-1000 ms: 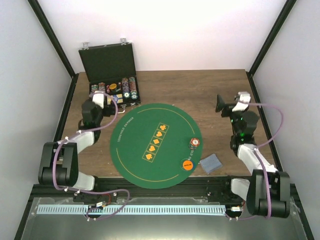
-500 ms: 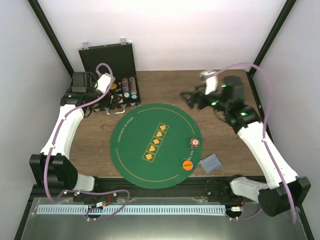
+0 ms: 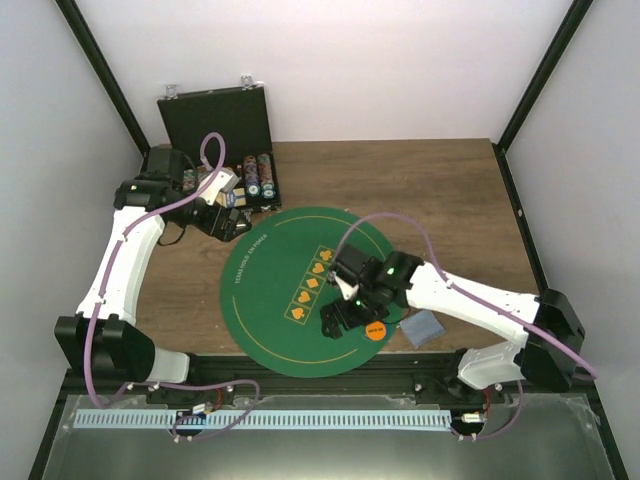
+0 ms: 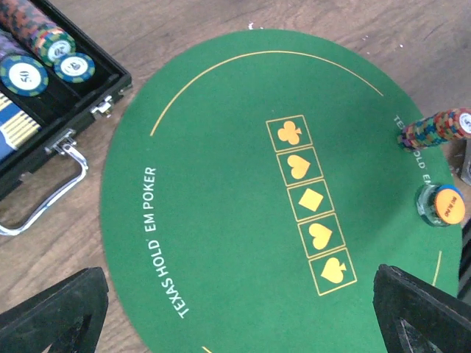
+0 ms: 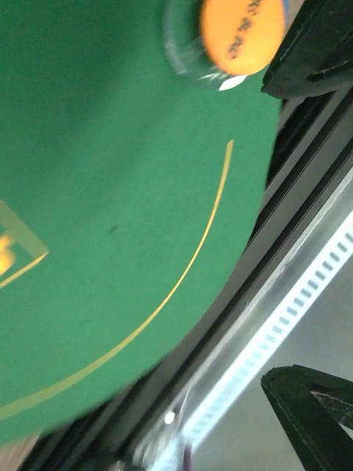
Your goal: Distribute texas hold em gaming equipment
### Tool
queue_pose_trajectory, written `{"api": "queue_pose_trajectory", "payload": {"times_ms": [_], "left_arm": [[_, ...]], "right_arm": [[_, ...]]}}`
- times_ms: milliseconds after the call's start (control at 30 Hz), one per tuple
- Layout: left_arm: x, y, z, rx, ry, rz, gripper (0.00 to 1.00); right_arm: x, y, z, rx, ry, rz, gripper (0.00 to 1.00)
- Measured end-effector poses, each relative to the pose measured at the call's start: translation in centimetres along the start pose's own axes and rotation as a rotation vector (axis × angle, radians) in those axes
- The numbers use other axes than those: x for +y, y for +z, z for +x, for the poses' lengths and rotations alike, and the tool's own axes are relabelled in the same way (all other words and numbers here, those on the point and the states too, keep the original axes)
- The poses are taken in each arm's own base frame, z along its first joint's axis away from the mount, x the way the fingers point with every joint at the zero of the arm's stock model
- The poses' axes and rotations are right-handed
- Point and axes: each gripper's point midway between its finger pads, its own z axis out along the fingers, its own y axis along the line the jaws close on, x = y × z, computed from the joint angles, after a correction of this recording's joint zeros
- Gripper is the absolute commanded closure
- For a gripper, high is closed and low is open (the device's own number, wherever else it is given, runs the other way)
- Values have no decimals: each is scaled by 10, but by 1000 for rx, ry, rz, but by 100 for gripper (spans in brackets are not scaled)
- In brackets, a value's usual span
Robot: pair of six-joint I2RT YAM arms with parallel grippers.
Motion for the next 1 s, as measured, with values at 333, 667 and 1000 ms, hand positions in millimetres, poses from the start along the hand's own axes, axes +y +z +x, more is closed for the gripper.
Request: {"api": "queue_pose_trajectory", "payload": {"times_ms": [333,667,1000], "left_arm": [[-7,1,6,24,-33,29,0],[-10,0,8,32,-32,28,0],[-12,-1,8,33,-29,29,0]], "right_arm": [[-57,49,64,177,152,166,0],[-82,59,57,152,160,284,0],[-106,58,52,139,170,370,0]]}}
